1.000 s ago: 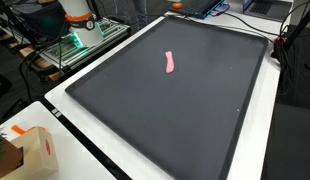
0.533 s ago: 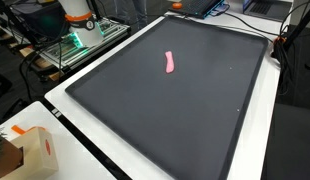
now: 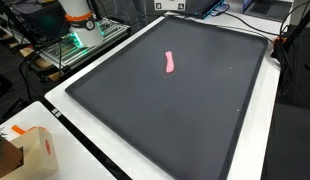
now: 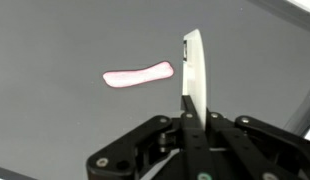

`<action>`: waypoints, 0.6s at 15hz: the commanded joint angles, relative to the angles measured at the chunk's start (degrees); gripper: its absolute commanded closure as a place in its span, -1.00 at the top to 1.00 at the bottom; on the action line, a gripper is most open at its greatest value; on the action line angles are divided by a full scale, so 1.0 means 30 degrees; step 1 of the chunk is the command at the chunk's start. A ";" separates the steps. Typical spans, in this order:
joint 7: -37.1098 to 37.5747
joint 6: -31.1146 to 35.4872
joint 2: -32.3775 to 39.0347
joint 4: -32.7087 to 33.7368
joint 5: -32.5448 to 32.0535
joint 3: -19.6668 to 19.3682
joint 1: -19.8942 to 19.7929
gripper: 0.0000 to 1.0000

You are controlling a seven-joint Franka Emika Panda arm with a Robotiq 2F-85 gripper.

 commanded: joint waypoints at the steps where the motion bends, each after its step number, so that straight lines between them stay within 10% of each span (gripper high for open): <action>1: -0.1236 0.1614 0.0996 -0.0843 0.0445 -0.0487 -0.0280 -0.98; 9: -0.4376 0.4059 0.3113 -0.1955 0.2456 -0.0893 -0.0973 -0.98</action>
